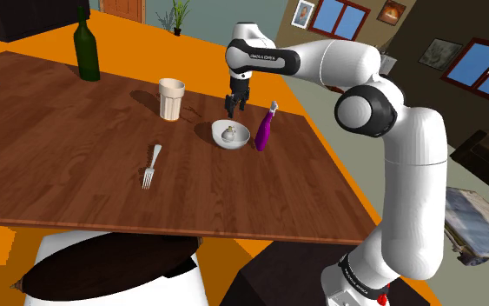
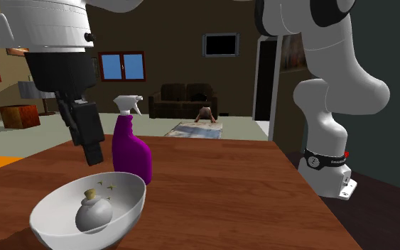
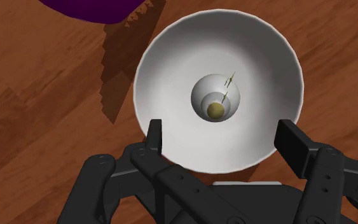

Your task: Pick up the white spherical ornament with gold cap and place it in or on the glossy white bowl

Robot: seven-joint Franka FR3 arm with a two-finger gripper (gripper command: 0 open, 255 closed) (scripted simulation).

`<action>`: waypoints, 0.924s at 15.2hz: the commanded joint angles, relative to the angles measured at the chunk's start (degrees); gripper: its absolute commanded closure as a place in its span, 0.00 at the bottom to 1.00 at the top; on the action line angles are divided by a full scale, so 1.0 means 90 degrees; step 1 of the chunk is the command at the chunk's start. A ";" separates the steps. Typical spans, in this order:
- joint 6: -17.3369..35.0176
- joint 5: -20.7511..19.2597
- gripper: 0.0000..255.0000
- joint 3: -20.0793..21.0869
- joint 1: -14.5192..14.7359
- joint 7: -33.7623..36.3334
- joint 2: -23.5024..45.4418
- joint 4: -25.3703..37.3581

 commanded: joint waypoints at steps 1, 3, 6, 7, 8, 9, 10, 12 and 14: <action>0.0000 0.0000 0.00 0.0000 0.0000 0.0000 0.0000 0.0000; -0.0224 0.0004 0.00 0.0002 0.0008 -0.0007 0.0019 0.0243; -0.0908 0.0020 0.00 0.0009 0.0025 -0.0035 0.0164 0.1069; -0.0908 0.0020 0.00 0.0009 0.0025 -0.0035 0.0164 0.1069; -0.0907 0.0020 0.00 0.0009 0.0025 -0.0035 0.0162 0.1067; -0.0908 0.0020 0.00 0.0009 0.0025 -0.0035 0.0163 0.1068; -0.0908 0.0020 0.00 0.0009 0.0025 -0.0035 0.0164 0.1069; -0.0908 0.0020 0.00 0.0009 0.0025 -0.0035 0.0164 0.1069; -0.0907 0.0020 0.00 0.0009 0.0025 -0.0035 0.0163 0.1068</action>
